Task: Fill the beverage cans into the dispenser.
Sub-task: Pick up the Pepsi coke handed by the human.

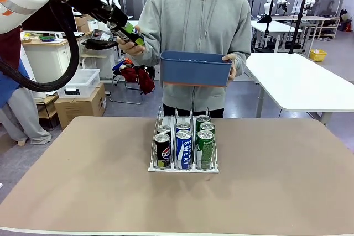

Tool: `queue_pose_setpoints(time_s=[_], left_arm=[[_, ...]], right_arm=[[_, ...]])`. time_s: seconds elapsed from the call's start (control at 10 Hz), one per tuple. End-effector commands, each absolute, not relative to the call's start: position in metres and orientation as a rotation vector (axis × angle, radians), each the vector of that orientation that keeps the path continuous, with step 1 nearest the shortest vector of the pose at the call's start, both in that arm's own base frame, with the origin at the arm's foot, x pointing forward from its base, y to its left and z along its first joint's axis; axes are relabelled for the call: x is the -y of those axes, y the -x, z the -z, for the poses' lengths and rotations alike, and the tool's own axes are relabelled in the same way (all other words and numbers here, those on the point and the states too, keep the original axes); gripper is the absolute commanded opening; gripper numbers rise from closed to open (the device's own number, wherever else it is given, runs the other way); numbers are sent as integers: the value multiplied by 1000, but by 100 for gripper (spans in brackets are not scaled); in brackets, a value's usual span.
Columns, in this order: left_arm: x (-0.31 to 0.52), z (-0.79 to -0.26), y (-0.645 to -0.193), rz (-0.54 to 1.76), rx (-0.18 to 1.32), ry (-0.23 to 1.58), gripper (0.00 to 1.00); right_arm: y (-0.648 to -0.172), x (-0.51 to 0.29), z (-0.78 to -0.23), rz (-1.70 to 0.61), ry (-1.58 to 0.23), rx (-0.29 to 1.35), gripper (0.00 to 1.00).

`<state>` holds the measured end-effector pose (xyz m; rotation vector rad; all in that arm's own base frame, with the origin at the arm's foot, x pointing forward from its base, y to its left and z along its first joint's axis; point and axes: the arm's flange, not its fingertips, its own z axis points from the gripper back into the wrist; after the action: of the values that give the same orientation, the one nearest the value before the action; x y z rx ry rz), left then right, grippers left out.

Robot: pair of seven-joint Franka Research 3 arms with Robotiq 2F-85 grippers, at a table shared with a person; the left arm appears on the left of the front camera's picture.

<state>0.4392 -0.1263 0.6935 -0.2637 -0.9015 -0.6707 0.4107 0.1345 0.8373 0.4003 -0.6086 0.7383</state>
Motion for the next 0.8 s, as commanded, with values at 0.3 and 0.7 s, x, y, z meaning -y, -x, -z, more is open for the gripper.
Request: queue_pose_setpoints(time_s=[0.3, 0.7], left_arm=[[122, -694, -441, 619, 890, 229, 0], [119, -699, -439, 610, 897, 202, 0]], right_arm=[[-409, -132, -836, -736, -404, 601, 100], [-409, -132, -836, -736, -404, 601, 100]])
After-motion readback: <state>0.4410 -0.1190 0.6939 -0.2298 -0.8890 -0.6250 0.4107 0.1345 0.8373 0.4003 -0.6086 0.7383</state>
